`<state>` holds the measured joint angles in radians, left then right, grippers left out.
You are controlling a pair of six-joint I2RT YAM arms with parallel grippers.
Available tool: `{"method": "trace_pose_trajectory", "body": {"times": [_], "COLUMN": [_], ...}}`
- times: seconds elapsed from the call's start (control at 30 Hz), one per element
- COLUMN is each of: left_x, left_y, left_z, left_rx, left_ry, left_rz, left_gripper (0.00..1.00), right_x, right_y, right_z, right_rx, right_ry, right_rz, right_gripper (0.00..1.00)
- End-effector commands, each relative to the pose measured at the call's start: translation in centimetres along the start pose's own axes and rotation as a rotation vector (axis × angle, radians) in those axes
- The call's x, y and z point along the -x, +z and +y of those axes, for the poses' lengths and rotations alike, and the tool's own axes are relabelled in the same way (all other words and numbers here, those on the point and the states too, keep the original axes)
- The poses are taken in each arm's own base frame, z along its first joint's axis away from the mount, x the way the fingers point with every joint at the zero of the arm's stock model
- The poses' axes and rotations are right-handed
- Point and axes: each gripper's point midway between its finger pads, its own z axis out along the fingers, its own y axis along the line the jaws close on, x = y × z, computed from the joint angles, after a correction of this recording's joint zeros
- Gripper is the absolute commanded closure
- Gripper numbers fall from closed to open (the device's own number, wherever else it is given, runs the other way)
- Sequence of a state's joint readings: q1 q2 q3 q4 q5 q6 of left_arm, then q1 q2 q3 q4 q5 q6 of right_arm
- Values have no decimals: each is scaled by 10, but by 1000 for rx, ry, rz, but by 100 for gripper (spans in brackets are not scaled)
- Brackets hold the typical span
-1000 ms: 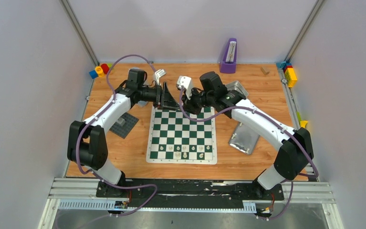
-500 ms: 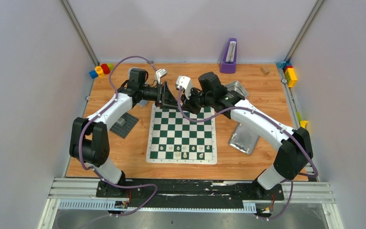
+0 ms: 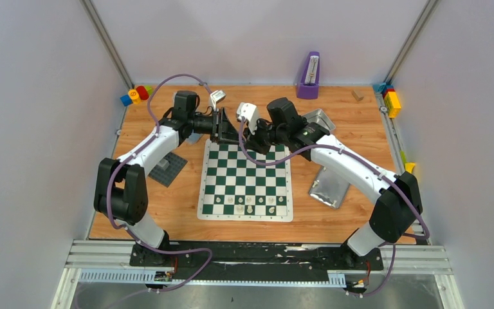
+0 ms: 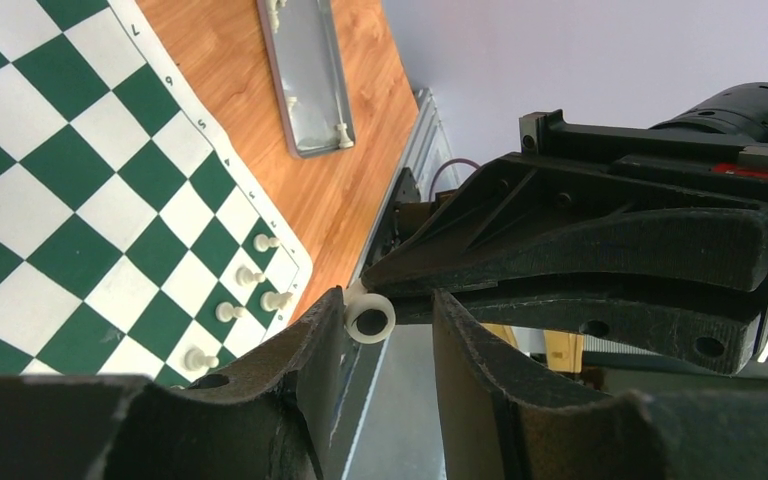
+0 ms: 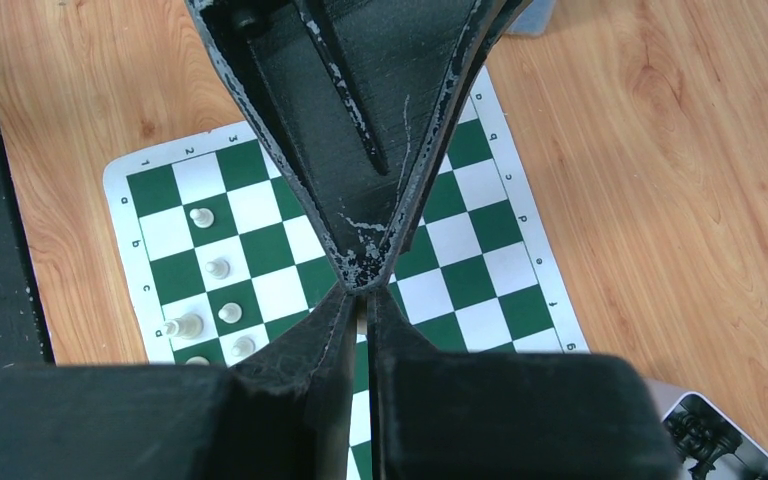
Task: Set up the chess pieces on the board
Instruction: Place the chess piece on the chessboard.
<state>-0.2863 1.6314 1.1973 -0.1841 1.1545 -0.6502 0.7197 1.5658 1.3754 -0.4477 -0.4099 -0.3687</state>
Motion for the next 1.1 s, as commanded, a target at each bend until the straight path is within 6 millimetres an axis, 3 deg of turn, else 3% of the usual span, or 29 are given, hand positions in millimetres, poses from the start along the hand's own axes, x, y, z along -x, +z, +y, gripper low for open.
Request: {"method": "trace_pose_trajectory", "body": {"times": [0.0, 0.63, 0.8, 0.93, 1.07], "left_x": [-2, -10, -12, -11, -10], "left_y": [1, 1, 1, -1, -4], "left_z": [-8, 2, 2, -2, -5], "left_rx": [-39, -18, -10, -11, -21], "left_ry": [22, 14, 26, 56, 82], "left_rz": [12, 21, 19, 7, -23], "left_gripper": [55, 70, 80, 98, 100], "right_x": [17, 21, 22, 23, 27], "right_y": [0, -1, -1, -4, -15], "right_z": [-4, -16, -18, -19, -19], "right_rx": [-27, -91, -101, -105, -69], "right_ry": [-31, -29, -28, -13, 36], "right_rz": [-51, -51, -51, -56, -92], "right_gripper": [100, 100, 100, 89, 68]}}
